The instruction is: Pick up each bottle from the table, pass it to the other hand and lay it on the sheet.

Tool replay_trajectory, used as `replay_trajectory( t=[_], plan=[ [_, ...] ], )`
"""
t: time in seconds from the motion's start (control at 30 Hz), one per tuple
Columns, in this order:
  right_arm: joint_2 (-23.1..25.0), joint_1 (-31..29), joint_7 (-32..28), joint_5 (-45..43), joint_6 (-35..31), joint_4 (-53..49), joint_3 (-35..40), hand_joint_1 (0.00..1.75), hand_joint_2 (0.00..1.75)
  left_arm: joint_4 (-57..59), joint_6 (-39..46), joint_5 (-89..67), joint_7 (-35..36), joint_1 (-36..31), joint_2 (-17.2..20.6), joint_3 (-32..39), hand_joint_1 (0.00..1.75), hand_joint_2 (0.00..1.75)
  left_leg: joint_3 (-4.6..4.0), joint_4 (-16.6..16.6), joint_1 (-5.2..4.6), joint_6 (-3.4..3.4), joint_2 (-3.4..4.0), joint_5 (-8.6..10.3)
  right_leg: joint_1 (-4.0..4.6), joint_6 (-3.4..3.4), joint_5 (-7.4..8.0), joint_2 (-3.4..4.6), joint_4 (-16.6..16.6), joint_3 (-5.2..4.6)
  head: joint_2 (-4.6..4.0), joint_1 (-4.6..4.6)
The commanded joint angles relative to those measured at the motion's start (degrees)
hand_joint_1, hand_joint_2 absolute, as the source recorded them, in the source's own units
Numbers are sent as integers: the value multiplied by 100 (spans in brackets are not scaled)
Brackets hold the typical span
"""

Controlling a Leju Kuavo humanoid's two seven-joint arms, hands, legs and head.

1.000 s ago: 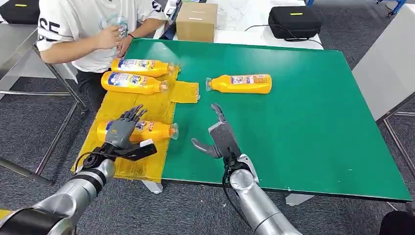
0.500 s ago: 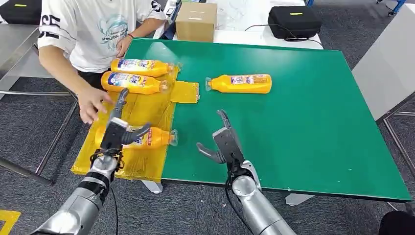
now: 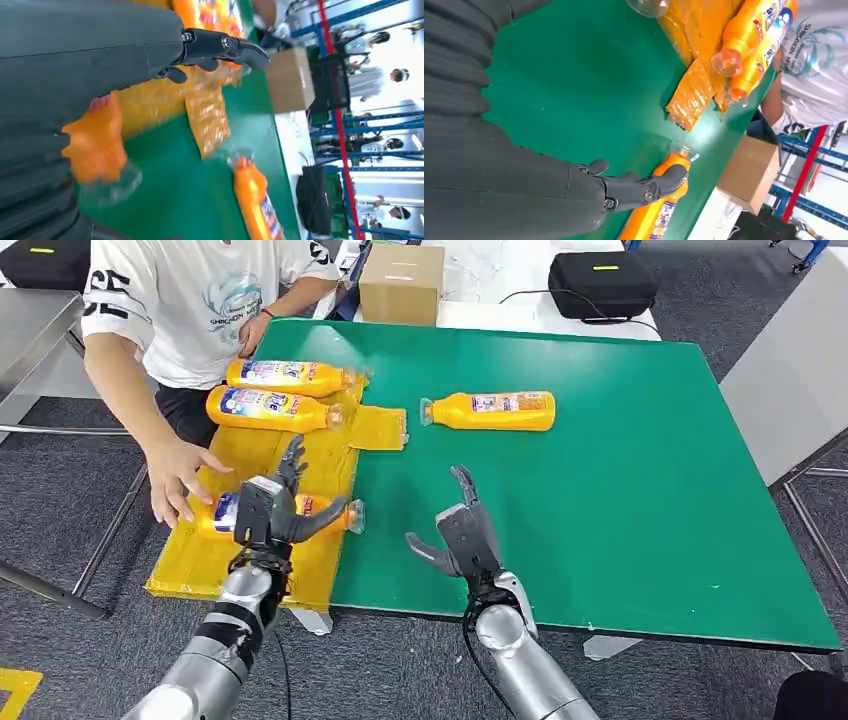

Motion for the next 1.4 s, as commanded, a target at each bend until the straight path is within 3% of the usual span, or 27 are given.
replay_trajectory(
  t=[0.03,0.37,0.53,0.57,0.67,1.03,1.4],
  plan=[
    [-17,9,23,38,-54,10,-125,0,175,118,-1,198,173,-37,-351,-185,0,175,26,-1,2,-4,-2,-12,2,-7,-12,-2,-1,26,0,0],
    [12,62,1,67,-105,-26,-137,0,175,84,13,517,325,18,-375,-323,0,175,41,-1,5,-6,-1,-19,6,-11,-19,-2,0,41,0,0],
    [43,142,-25,77,-225,-65,-146,0,175,117,338,634,194,48,-407,-363,0,175,35,-1,3,-5,-3,-18,4,-8,-18,-3,-1,38,0,0],
    [19,13,-199,215,-339,-128,-52,0,175,-47,417,700,-142,6,-415,-312,0,175,25,-4,2,-3,-1,-12,2,-7,-12,-1,-3,27,0,0],
    [25,-129,105,235,-264,-405,-3,0,175,-478,714,590,187,-29,-344,-339,0,175,28,10,3,-7,11,-22,4,-11,-18,11,12,25,0,0],
    [287,574,-365,-475,-530,-1169,-110,0,175,-201,1223,174,194,-137,-442,-592,0,175,34,1,7,-7,-10,-21,8,-11,-24,-11,3,37,0,-2],
    [255,586,-366,-501,-529,-1164,-94,0,175,-241,1182,211,225,-103,-435,-600,0,175,25,0,4,-6,0,-14,4,-10,-14,-1,2,24,0,2]
  ],
)
